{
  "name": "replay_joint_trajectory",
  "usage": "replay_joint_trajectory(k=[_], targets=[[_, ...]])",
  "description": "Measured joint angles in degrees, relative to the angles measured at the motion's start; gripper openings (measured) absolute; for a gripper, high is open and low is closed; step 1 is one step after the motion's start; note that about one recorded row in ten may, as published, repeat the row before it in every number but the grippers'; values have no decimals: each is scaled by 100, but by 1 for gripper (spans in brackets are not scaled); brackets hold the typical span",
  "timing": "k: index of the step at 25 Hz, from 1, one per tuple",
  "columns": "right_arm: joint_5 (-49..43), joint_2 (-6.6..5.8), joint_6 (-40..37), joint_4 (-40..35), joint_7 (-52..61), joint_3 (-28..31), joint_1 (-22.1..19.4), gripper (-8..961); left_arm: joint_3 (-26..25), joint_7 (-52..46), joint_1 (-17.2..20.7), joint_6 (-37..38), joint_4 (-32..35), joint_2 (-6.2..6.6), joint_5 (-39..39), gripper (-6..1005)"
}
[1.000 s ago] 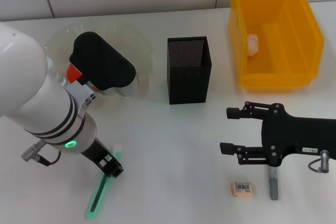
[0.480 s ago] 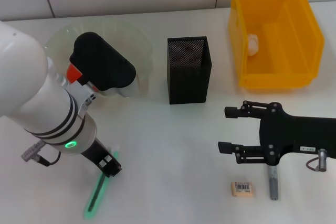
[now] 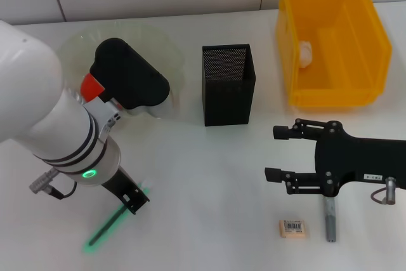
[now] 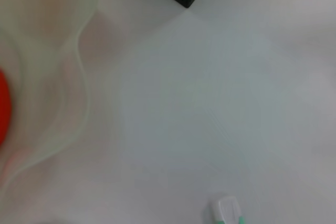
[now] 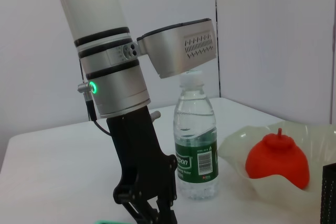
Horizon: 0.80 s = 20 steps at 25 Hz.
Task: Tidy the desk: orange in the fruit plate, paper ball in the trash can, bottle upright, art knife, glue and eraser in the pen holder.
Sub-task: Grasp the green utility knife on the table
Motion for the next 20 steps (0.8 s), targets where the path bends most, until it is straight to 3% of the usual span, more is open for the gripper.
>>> replay_joint_trajectory(k=[14, 20], targets=[[0, 0, 0, -2, -9, 19, 32, 767, 10, 11, -69, 53, -17, 0, -3, 107], [0, 0, 0, 3, -9, 18, 50, 767, 18, 22, -114, 186, -1, 0, -3, 119]])
